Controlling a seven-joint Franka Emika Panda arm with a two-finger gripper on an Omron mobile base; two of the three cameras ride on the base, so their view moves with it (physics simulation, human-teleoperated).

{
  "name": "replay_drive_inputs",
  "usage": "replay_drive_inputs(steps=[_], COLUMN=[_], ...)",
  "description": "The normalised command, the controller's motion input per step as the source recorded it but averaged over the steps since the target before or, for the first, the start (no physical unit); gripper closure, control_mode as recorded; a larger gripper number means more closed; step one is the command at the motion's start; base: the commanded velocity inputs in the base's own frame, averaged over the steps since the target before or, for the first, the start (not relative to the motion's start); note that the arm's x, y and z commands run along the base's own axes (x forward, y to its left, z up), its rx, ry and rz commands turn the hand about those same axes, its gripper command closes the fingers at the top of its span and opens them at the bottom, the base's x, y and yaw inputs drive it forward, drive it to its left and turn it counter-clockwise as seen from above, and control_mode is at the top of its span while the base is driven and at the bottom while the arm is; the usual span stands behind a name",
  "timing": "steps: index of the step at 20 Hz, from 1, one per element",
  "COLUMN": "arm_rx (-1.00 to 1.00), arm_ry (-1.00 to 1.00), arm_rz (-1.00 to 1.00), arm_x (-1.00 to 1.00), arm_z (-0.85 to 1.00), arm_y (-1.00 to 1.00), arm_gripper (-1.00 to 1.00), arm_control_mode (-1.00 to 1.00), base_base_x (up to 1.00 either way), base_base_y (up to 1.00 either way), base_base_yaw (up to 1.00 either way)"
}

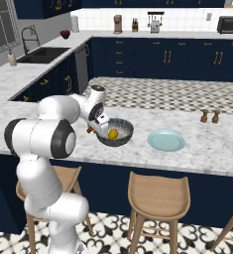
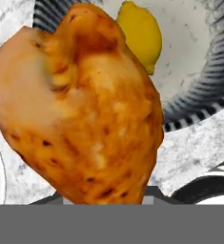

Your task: Pick the chicken drumstick and lemon from their plates and place them in the bowl. Then put the bowl in the fridge.

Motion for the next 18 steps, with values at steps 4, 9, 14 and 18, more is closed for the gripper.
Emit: replay_drive_inputs(steps=[4, 9, 14, 18], arm_rx=[-0.02, -0.02, -0.06, -0.07], arm_ry=[0.13, 0.07, 0.08, 0.04], arm_rz=[0.08, 0.13, 0.15, 0.13], arm_x=[0.74, 0.72, 0.65, 0.07], arm_z=[-0.14, -0.39, -0.51, -0.34], arm_y=[-0.58, -0.1, 0.0, 0.0], arm_gripper=[1.0, 1.0, 1.0, -1.0], arm_control_mode=[-1.0, -1.0, -1.0, -1.0], base_base_x=[0.0, 0.0, 0.0, 0.0], base_base_y=[0.0, 0.0, 0.0, 0.0], base_base_yaw=[0.0, 0.0, 0.0, 0.0])
